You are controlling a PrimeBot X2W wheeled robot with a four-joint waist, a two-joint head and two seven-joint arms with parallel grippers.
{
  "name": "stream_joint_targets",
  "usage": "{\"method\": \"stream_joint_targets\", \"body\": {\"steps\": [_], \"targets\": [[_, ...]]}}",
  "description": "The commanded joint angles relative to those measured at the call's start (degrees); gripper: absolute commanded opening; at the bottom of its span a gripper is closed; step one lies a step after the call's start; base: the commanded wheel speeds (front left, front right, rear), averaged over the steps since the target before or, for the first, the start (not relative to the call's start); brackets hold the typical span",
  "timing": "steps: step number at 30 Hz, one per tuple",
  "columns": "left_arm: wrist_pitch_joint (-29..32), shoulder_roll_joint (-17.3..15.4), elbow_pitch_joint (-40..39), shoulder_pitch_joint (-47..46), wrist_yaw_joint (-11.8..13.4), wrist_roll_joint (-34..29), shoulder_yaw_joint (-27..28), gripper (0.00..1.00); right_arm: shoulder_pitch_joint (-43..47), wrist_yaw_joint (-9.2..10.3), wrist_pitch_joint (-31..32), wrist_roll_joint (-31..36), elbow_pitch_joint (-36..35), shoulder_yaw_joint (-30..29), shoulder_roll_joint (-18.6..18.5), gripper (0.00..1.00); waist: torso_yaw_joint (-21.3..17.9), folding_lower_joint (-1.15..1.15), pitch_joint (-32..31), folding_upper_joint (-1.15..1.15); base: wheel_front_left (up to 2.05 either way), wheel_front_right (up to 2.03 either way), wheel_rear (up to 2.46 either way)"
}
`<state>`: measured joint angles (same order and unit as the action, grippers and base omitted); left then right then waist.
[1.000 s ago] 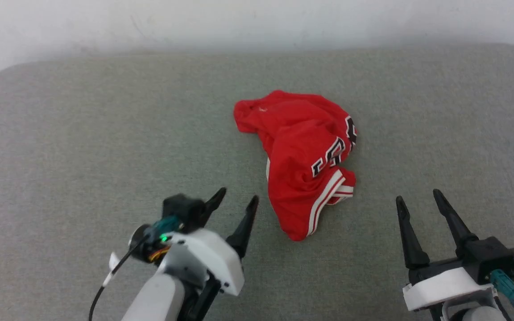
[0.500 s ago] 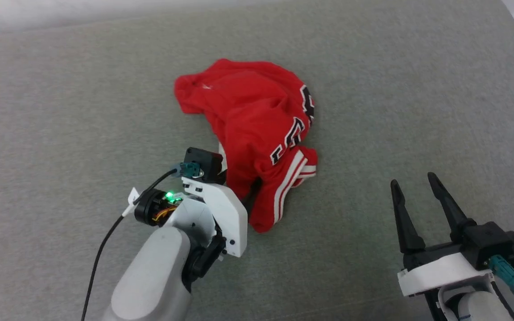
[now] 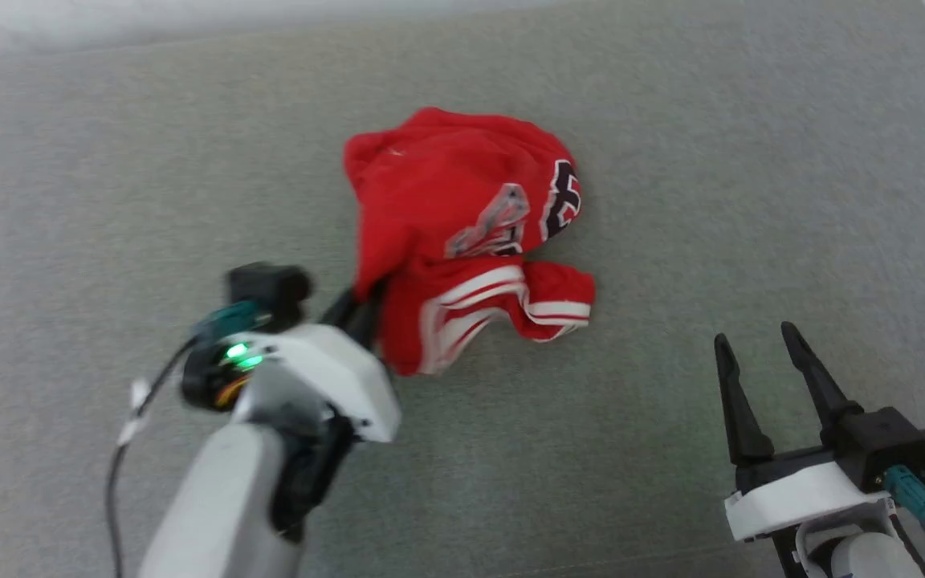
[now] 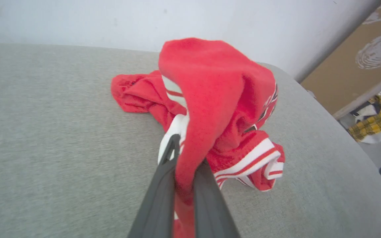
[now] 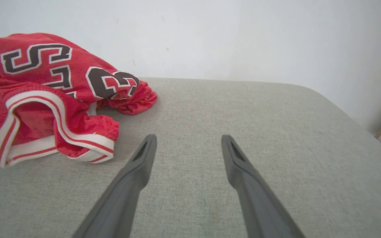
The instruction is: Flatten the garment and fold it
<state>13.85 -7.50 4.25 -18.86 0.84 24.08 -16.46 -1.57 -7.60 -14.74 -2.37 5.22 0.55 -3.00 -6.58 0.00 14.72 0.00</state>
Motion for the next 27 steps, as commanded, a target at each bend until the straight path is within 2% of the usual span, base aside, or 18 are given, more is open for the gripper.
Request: {"method": "stream_joint_targets", "body": {"steps": [1,6,10,11,16,21,24,27], "targets": [[-0.49,-0.74,-0.78,1.22,0.76,0.48,0.95,0.0,0.41,0.11,-0.25,0.39,0.12,0.03,0.13,1.0,4.68,0.0,-4.27,0.0,0.0,0.0,0.0],[-0.9,-3.69,-3.34,7.01,5.24,1.91,7.4,0.0,0.89,0.11,-0.26,0.88,0.53,0.13,0.13,1.0,7.74,0.0,-5.76,0.0,0.0,0.0,0.0],[-0.9,-5.08,0.1,11.08,8.22,2.22,10.69,0.0,1.12,0.11,-0.26,1.11,0.89,0.45,0.13,1.0,8.98,0.0,-6.0,0.0,0.0,0.0,0.0],[-1.62,-5.01,2.95,12.04,8.84,2.15,11.08,1.0,1.18,0.11,-0.26,1.19,1.08,0.53,0.13,1.0,9.25,0.0,-6.0,0.0,0.0,0.0,0.0],[-7.02,-3.93,6.74,11.87,7.62,1.38,10.2,1.0,1.18,0.11,-0.26,1.62,1.63,0.67,0.13,1.0,9.8,0.0,-6.39,0.0,0.0,0.0,0.0],[-21.24,-3.21,5.95,10.68,4.29,-1.66,8.64,1.0,0.42,0.11,0.61,2.85,0.85,1.06,0.13,1.0,11.46,0.0,-7.69,0.0,0.0,0.0,0.0],[-27.56,-4.23,5.7,10.6,3.55,-5.54,7.79,1.0,-1.51,0.11,3.77,3.57,0.45,3.07,-0.12,1.0,12.72,0.0,-8.41,0.0,0.0,0.0,0.0],[-28.75,-4.04,3.28,11.08,3.3,-9.19,7.66,1.0,-4.37,0.11,9.01,2.98,1.36,6.44,-1.82,1.0,14.45,0.0,-8.84,0.0,0.0,0.0,0.0]]}}
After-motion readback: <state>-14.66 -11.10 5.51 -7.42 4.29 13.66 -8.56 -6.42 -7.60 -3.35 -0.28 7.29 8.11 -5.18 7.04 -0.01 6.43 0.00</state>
